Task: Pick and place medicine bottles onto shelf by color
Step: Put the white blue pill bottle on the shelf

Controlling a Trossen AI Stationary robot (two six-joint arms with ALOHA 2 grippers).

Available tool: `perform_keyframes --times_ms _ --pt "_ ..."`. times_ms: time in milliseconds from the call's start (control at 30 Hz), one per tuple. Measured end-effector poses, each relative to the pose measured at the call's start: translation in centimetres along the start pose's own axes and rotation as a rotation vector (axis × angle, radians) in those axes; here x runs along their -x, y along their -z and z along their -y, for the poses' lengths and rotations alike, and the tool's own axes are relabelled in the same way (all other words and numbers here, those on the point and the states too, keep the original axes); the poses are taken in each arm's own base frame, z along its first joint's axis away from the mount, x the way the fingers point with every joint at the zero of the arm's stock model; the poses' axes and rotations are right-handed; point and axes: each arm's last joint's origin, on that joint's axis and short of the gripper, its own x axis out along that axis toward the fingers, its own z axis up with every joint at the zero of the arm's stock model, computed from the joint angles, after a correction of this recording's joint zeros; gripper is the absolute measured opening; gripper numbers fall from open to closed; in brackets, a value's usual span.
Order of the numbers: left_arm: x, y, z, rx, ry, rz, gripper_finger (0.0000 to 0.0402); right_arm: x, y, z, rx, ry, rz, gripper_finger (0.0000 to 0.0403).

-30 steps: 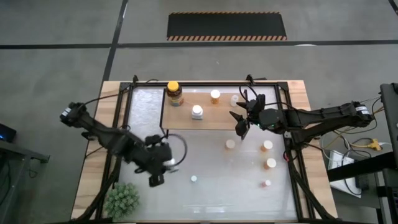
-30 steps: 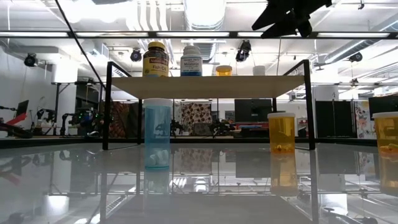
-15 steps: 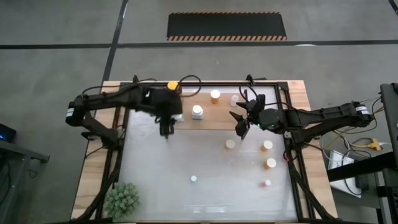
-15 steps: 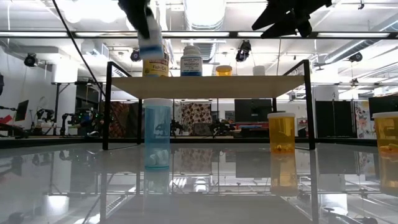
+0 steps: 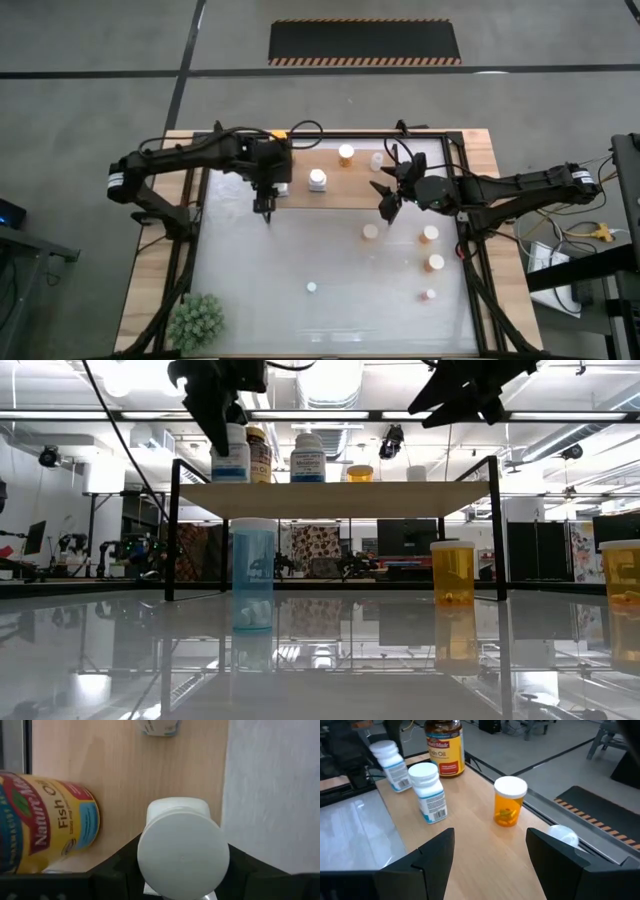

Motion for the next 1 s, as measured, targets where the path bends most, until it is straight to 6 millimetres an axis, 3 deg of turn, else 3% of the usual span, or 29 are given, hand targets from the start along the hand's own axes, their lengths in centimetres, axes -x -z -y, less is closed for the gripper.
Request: perform_keyframes --times_ms 433,767,1000 --pt "-0.57 0.05 -0.01 -0.002 -0.020 0.005 0.0159 0.00 0.00 -0.03 0.001 -0.008 -0.002 0.0237" --pt "-0.56 0.08 -0.24 -0.033 -0.105 -0.012 0.0220 0.00 0.02 -0.03 0.002 -0.008 -0.003 0.0237" --pt "0.03 -0.11 -0.32 -0.032 -0.111 0.011 0.0228 0.00 0.04 -0.02 0.002 -0.008 -0.005 0.0237"
